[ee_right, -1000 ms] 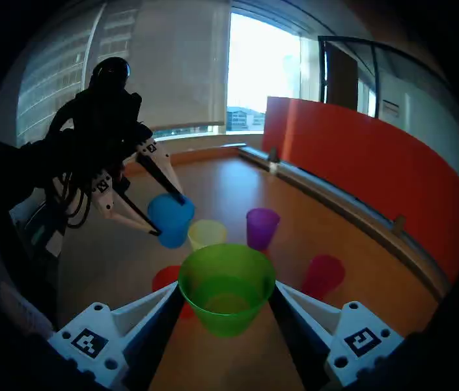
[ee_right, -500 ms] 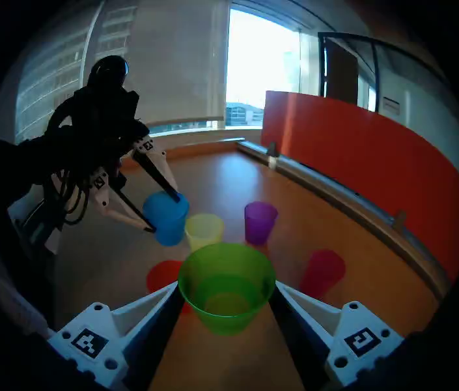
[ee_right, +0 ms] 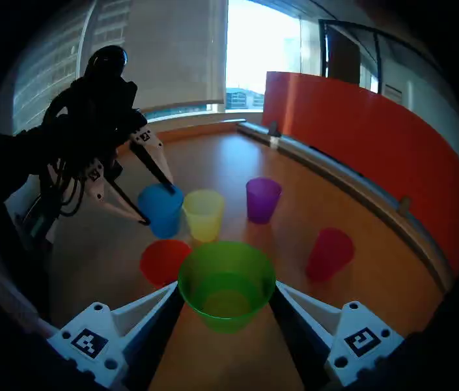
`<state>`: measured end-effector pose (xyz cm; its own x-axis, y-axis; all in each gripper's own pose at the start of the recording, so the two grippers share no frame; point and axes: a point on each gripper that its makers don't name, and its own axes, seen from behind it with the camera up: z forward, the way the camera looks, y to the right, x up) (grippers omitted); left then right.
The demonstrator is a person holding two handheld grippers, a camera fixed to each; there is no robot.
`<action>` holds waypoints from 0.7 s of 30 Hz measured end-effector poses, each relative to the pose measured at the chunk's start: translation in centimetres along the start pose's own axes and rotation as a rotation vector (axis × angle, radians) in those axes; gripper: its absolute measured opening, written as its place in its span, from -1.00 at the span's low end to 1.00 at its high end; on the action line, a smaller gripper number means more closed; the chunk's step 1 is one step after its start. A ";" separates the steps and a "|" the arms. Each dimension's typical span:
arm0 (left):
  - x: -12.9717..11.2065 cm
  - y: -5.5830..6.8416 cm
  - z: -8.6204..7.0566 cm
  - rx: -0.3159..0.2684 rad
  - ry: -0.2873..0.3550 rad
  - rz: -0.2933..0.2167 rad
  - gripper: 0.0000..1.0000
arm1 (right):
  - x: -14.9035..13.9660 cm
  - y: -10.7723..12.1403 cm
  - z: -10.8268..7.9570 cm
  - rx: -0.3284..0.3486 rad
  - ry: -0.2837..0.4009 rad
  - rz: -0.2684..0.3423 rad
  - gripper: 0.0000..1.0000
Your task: Pour water
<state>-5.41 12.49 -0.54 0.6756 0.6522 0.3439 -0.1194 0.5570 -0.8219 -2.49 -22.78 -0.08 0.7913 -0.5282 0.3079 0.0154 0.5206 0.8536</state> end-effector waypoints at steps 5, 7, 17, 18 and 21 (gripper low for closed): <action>-0.7 0.3 0.6 -0.009 -0.013 -0.009 0.78 | -1.3 0.0 0.7 0.000 -0.032 0.000 0.81; -1.0 0.5 0.9 -0.014 -0.017 -0.012 0.78 | -1.8 0.0 0.9 0.001 -0.045 -0.001 0.81; -1.6 0.9 1.6 -0.029 -0.015 -0.026 0.78 | -3.6 -0.4 1.8 0.009 -0.091 -0.001 0.81; -1.6 0.9 1.6 -0.031 -0.013 -0.028 0.78 | -3.7 -0.5 1.8 0.010 -0.094 -0.001 0.81; -1.8 0.9 1.6 -0.033 -0.010 -0.034 0.78 | -3.9 -0.6 2.0 0.011 -0.097 0.000 0.81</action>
<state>-7.84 12.64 -1.15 0.6715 0.6382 0.3765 -0.0724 0.5622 -0.8238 -6.84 -22.38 -0.95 0.7287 -0.5907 0.3465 0.0081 0.5133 0.8581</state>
